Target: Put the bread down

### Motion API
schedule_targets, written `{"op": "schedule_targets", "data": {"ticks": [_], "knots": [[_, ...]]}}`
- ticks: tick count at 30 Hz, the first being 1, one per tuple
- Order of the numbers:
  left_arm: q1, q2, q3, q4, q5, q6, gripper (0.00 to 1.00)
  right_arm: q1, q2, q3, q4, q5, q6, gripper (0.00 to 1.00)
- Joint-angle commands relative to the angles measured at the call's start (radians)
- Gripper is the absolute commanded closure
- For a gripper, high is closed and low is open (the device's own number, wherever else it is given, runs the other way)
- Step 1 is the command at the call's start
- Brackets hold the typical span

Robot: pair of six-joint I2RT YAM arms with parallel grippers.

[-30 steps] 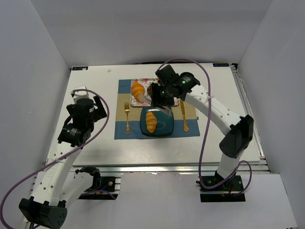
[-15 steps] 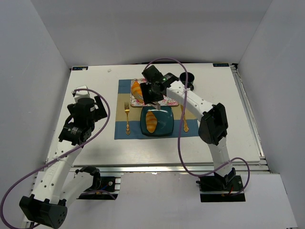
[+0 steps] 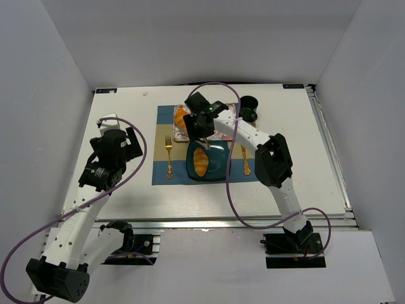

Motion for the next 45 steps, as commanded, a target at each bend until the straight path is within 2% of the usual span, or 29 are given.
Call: {"op": "schedule_targets", "data": {"ticks": [1, 6, 10, 13, 22, 26, 29, 32, 36, 39, 45], "knots": [[-0.005, -0.004, 0.026, -0.001, -0.019, 0.012, 0.02, -0.012, 0.017, 0.061, 0.039, 0.02, -0.024, 0.4], [-0.004, -0.006, 0.022, -0.001, -0.027, 0.017, 0.02, -0.019, 0.06, 0.087, 0.043, 0.013, -0.032, 0.41], [-0.005, -0.009, 0.022, -0.001, -0.034, 0.021, 0.02, -0.019, 0.063, 0.088, 0.057, -0.007, -0.035, 0.56], [-0.005, -0.012, 0.022, 0.002, -0.036, 0.023, 0.02, -0.021, 0.048, 0.085, 0.062, -0.013, -0.029, 0.6], [-0.005, -0.014, 0.025, 0.005, -0.042, 0.028, 0.02, -0.019, -0.092, 0.124, 0.054, -0.032, 0.022, 0.64], [-0.005, -0.018, 0.028, 0.005, -0.051, 0.029, 0.02, -0.019, -0.261, -0.003, 0.057, -0.024, 0.059, 0.64], [-0.005, -0.023, 0.026, 0.007, -0.051, 0.029, 0.02, -0.019, -0.422, -0.203, 0.071, 0.002, 0.092, 0.63], [-0.005, -0.026, 0.022, 0.011, -0.043, 0.023, 0.02, -0.018, -0.587, -0.472, 0.065, 0.028, 0.14, 0.63], [-0.005, -0.021, 0.017, 0.024, -0.025, 0.005, 0.02, -0.018, -0.76, -0.683, 0.075, 0.034, 0.198, 0.63], [-0.004, -0.018, 0.009, 0.031, -0.001, -0.014, 0.02, -0.018, -0.86, -0.779, 0.074, 0.042, 0.223, 0.62], [-0.005, -0.021, 0.006, 0.034, 0.021, -0.023, 0.02, -0.016, -0.908, -0.887, 0.071, 0.031, 0.244, 0.62]]}}
